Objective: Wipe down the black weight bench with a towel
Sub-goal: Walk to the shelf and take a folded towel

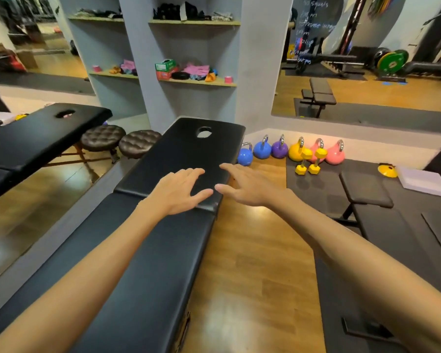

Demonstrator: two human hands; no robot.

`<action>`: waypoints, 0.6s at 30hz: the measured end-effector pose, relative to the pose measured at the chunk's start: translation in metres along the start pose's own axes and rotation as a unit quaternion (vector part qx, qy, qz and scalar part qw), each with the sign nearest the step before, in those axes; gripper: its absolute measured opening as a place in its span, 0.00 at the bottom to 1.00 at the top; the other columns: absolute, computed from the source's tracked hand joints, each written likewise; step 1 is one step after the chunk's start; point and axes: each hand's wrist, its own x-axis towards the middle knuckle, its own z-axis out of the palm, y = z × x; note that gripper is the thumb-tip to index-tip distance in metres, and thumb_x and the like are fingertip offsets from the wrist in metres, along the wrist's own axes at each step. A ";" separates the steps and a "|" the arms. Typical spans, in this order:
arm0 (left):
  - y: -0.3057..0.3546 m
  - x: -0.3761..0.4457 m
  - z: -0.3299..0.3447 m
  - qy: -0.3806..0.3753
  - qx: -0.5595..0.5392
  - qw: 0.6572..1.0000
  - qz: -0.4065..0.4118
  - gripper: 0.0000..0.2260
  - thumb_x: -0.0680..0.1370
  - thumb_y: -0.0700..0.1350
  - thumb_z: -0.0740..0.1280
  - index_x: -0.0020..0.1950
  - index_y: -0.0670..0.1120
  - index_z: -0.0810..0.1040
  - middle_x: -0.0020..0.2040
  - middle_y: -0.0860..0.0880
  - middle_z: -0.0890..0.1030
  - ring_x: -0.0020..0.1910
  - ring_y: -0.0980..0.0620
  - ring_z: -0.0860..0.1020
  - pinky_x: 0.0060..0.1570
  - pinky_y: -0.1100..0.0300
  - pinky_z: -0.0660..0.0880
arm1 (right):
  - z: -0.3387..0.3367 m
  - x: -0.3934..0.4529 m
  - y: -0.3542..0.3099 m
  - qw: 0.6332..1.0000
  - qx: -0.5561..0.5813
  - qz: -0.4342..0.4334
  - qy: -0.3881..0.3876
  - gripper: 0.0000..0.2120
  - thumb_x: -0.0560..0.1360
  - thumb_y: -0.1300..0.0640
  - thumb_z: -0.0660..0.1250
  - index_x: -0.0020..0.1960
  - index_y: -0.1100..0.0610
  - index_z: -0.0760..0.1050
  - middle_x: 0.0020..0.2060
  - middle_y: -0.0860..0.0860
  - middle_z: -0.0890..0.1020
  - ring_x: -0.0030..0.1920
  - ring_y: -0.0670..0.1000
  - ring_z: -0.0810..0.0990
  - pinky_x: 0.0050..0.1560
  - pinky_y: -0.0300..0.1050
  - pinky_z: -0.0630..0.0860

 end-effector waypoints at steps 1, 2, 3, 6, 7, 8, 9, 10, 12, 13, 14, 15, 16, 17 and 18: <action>0.001 0.022 0.000 0.009 0.004 1.000 -0.001 0.31 0.79 0.64 0.56 0.76 0.47 0.62 0.68 0.49 0.74 0.65 0.50 0.72 0.62 0.52 0.69 | -0.006 0.014 0.016 1.000 0.000 -0.006 -0.004 0.36 0.79 0.33 0.54 0.79 0.51 0.56 0.75 0.53 0.68 0.73 0.55 0.68 0.70 0.58 0.67; 0.003 0.044 0.000 0.019 0.005 1.000 -0.004 0.31 0.79 0.64 0.56 0.76 0.47 0.62 0.68 0.49 0.74 0.65 0.49 0.73 0.62 0.52 0.70 | -0.014 0.029 0.032 1.000 0.002 -0.012 -0.009 0.36 0.79 0.32 0.54 0.79 0.51 0.56 0.75 0.53 0.67 0.73 0.54 0.67 0.71 0.58 0.67; 0.004 0.066 -0.001 0.028 0.002 1.000 -0.009 0.31 0.79 0.65 0.56 0.76 0.47 0.63 0.68 0.49 0.74 0.65 0.50 0.73 0.62 0.52 0.70 | -0.021 0.044 0.047 1.000 0.011 -0.013 -0.011 0.36 0.78 0.32 0.55 0.79 0.51 0.56 0.76 0.53 0.67 0.74 0.54 0.67 0.71 0.58 0.67; 0.007 0.128 0.000 0.037 0.002 0.999 -0.018 0.32 0.79 0.65 0.56 0.76 0.47 0.63 0.69 0.49 0.73 0.67 0.50 0.72 0.63 0.52 0.69 | -0.038 0.087 0.086 0.999 0.036 -0.019 -0.004 0.37 0.78 0.31 0.55 0.79 0.51 0.56 0.75 0.53 0.67 0.73 0.55 0.67 0.70 0.59 0.68; 0.006 0.149 0.000 0.036 0.004 0.999 -0.019 0.32 0.79 0.65 0.56 0.76 0.47 0.62 0.69 0.49 0.73 0.67 0.50 0.71 0.64 0.52 0.68 | -0.042 0.102 0.098 0.999 0.036 -0.026 -0.001 0.38 0.77 0.30 0.55 0.79 0.51 0.57 0.75 0.53 0.68 0.73 0.55 0.68 0.70 0.59 0.68; 0.003 0.171 0.000 0.036 0.004 0.999 -0.022 0.32 0.79 0.65 0.56 0.76 0.47 0.62 0.69 0.50 0.73 0.68 0.50 0.71 0.64 0.52 0.68 | -0.047 0.119 0.111 0.999 0.036 -0.031 0.001 0.39 0.77 0.29 0.54 0.79 0.51 0.57 0.75 0.53 0.68 0.73 0.55 0.68 0.70 0.60 0.68; -0.001 0.194 0.000 0.041 0.001 0.999 -0.026 0.32 0.79 0.65 0.56 0.76 0.47 0.62 0.69 0.49 0.73 0.67 0.50 0.71 0.64 0.52 0.68 | -0.051 0.136 0.123 0.999 0.038 -0.034 0.004 0.40 0.76 0.28 0.52 0.79 0.51 0.57 0.75 0.53 0.68 0.73 0.55 0.68 0.69 0.60 0.68; -0.006 0.216 0.001 0.049 -0.003 0.998 -0.029 0.31 0.79 0.64 0.57 0.76 0.48 0.62 0.68 0.49 0.74 0.67 0.50 0.71 0.63 0.51 0.68 | -0.054 0.154 0.136 0.999 0.039 -0.035 0.007 0.40 0.76 0.28 0.52 0.79 0.51 0.57 0.75 0.54 0.68 0.73 0.56 0.68 0.69 0.61 0.68; -0.017 0.259 0.003 0.058 -0.007 0.998 -0.033 0.31 0.78 0.64 0.57 0.76 0.48 0.62 0.68 0.49 0.74 0.67 0.49 0.72 0.63 0.51 0.69 | -0.062 0.191 0.160 0.998 0.040 -0.039 0.014 0.38 0.77 0.30 0.53 0.79 0.51 0.57 0.75 0.54 0.68 0.73 0.56 0.68 0.70 0.62 0.67; -0.023 0.280 0.004 0.061 -0.007 0.998 -0.031 0.31 0.78 0.64 0.57 0.76 0.48 0.63 0.68 0.49 0.74 0.66 0.49 0.72 0.63 0.51 0.69 | -0.065 0.210 0.171 0.998 0.038 -0.041 0.019 0.37 0.78 0.31 0.54 0.79 0.51 0.57 0.75 0.54 0.68 0.73 0.56 0.68 0.70 0.62 0.67; -0.029 0.302 0.006 0.067 -0.006 0.997 -0.026 0.31 0.79 0.64 0.57 0.76 0.48 0.63 0.68 0.49 0.74 0.66 0.50 0.73 0.62 0.51 0.69 | -0.069 0.230 0.182 0.998 0.035 -0.042 0.027 0.36 0.78 0.32 0.54 0.79 0.51 0.57 0.75 0.54 0.68 0.73 0.56 0.68 0.70 0.62 0.67; -0.036 0.323 0.007 0.076 -0.006 0.997 -0.020 0.31 0.79 0.64 0.57 0.75 0.48 0.63 0.68 0.49 0.74 0.66 0.50 0.73 0.62 0.51 0.70 | -0.073 0.249 0.193 0.998 0.034 -0.043 0.032 0.36 0.79 0.32 0.55 0.79 0.51 0.57 0.75 0.53 0.68 0.73 0.56 0.68 0.70 0.62 0.67; -0.044 0.346 0.009 0.083 -0.009 0.996 -0.020 0.31 0.79 0.64 0.57 0.75 0.47 0.63 0.68 0.49 0.74 0.66 0.50 0.73 0.62 0.51 0.70 | -0.076 0.269 0.203 0.998 0.037 -0.039 0.033 0.36 0.79 0.32 0.55 0.79 0.51 0.57 0.75 0.53 0.67 0.73 0.55 0.67 0.70 0.62 0.67; -0.052 0.368 0.010 0.087 -0.013 0.996 -0.024 0.30 0.79 0.64 0.57 0.75 0.47 0.64 0.68 0.48 0.74 0.66 0.49 0.73 0.61 0.51 0.70 | -0.080 0.288 0.213 0.998 0.042 -0.035 0.031 0.36 0.78 0.32 0.55 0.79 0.51 0.57 0.75 0.53 0.67 0.74 0.55 0.67 0.71 0.62 0.67; -0.060 0.388 0.012 0.086 -0.014 0.996 -0.029 0.31 0.78 0.64 0.57 0.75 0.47 0.64 0.68 0.48 0.74 0.66 0.49 0.73 0.61 0.50 0.70 | -0.084 0.308 0.222 0.998 0.046 -0.033 0.026 0.36 0.78 0.31 0.54 0.79 0.50 0.57 0.75 0.53 0.67 0.74 0.55 0.67 0.70 0.62 0.67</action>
